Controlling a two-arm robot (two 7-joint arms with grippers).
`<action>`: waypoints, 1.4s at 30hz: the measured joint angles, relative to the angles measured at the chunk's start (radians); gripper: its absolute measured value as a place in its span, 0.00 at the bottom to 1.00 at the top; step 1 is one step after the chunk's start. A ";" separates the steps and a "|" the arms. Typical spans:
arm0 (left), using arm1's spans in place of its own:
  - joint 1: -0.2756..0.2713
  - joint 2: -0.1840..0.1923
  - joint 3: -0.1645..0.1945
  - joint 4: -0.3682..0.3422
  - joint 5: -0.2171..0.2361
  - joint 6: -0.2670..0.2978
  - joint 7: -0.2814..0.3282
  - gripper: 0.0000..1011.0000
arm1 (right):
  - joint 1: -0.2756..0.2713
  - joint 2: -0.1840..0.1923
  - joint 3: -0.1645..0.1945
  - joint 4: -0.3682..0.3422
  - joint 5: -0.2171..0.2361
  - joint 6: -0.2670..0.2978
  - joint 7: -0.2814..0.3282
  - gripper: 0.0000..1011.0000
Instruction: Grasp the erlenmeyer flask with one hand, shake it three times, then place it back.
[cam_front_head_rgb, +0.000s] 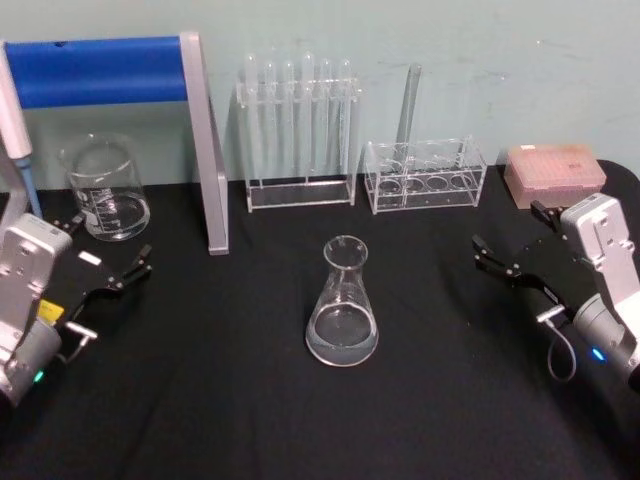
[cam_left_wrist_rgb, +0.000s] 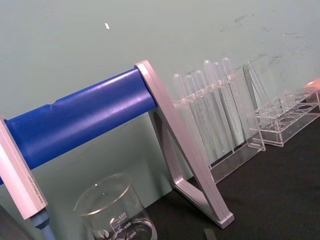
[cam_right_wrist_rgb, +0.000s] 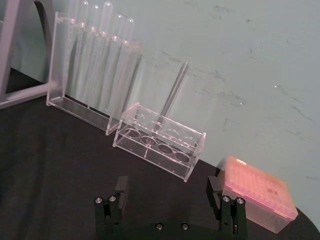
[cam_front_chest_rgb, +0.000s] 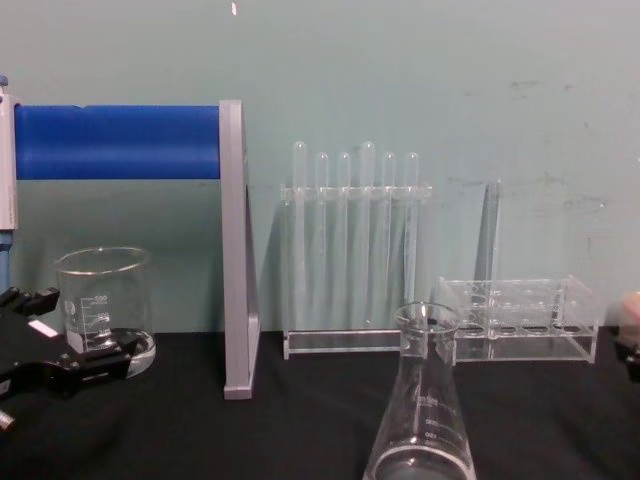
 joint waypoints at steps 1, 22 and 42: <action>0.000 0.000 0.000 0.000 0.000 0.000 0.000 0.99 | -0.003 0.001 0.003 -0.004 0.004 0.000 0.005 0.99; 0.000 0.000 0.000 0.000 0.000 0.000 0.000 0.99 | -0.163 0.058 0.073 -0.219 0.218 0.048 0.272 0.99; 0.000 0.000 0.000 0.000 0.000 0.000 0.000 0.99 | -0.117 -0.034 0.016 -0.211 0.179 0.089 0.373 0.99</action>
